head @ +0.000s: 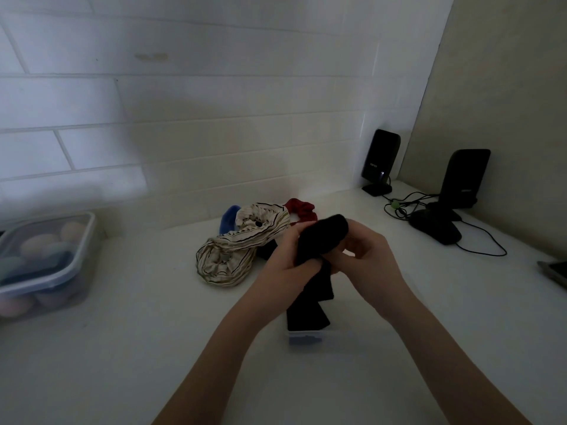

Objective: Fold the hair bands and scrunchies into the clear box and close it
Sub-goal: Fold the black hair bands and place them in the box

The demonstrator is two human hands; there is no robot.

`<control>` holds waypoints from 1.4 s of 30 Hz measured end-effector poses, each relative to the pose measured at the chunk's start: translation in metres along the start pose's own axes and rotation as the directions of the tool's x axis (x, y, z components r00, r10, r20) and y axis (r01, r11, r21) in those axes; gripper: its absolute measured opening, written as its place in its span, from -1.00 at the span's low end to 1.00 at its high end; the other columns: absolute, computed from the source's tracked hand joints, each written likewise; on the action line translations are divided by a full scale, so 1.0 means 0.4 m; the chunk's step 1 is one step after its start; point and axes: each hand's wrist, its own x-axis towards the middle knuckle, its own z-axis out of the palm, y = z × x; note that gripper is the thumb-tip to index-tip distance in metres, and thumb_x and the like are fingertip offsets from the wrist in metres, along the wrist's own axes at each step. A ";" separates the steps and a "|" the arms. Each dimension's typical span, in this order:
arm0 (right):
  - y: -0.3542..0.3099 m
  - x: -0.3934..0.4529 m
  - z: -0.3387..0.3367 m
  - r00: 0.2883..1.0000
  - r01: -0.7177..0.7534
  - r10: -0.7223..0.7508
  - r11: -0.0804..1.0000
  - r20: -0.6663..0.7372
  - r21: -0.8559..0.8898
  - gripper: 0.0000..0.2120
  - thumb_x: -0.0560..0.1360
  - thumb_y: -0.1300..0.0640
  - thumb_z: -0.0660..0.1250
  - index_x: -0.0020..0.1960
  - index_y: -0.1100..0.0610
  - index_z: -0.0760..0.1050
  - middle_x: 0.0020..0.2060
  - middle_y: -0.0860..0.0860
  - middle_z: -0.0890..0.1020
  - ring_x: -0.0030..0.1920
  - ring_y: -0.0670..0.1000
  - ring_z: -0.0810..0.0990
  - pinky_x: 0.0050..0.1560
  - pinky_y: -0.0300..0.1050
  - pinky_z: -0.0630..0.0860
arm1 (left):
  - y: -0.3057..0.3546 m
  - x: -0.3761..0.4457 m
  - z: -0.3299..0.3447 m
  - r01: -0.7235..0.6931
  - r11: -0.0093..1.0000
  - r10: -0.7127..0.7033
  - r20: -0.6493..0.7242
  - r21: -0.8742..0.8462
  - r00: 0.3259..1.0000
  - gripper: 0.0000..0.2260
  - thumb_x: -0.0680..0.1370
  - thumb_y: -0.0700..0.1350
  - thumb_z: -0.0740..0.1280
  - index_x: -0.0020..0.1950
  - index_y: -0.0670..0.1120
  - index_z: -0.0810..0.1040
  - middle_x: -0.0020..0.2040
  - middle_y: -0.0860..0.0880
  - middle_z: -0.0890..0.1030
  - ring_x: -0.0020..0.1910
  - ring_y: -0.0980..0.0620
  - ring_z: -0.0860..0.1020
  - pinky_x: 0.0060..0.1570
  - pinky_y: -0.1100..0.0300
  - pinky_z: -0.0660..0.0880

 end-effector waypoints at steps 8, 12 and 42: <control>-0.001 -0.001 -0.009 0.993 0.063 -0.069 0.996 -0.094 -0.067 -0.86 0.38 0.22 0.43 -0.07 0.11 0.56 -0.24 0.13 0.59 -0.37 0.25 0.49 -0.38 0.17 0.44 | 0.018 -0.003 -0.002 0.112 0.994 -0.113 0.127 0.011 0.985 -0.83 0.60 -0.25 0.15 0.08 -0.06 0.48 -0.16 -0.05 0.62 -0.23 0.02 0.64 -0.13 0.16 0.59; -0.006 0.001 -0.014 0.994 0.106 -0.105 0.993 0.026 -0.048 -0.66 0.40 0.35 0.36 0.02 -0.04 0.63 -0.12 0.04 0.66 -0.17 0.21 0.56 -0.26 0.26 0.48 | 0.016 -0.004 -0.006 0.138 0.990 -0.141 0.090 0.037 0.986 -0.87 0.62 -0.25 0.09 0.04 -0.18 0.43 -0.26 -0.06 0.52 -0.38 0.08 0.50 -0.27 0.22 0.50; -0.041 -0.015 -0.004 0.981 0.143 -0.178 0.933 -0.077 -0.330 -0.76 0.35 -0.06 0.40 -0.02 -0.08 0.46 -0.14 -0.09 0.58 -0.16 -0.06 0.54 -0.25 -0.30 0.46 | 0.031 -0.008 -0.006 0.204 0.968 -0.177 0.181 -0.143 0.967 -0.73 0.58 -0.26 0.18 0.17 0.03 0.51 -0.08 0.00 0.68 -0.10 -0.10 0.67 -0.10 0.11 0.59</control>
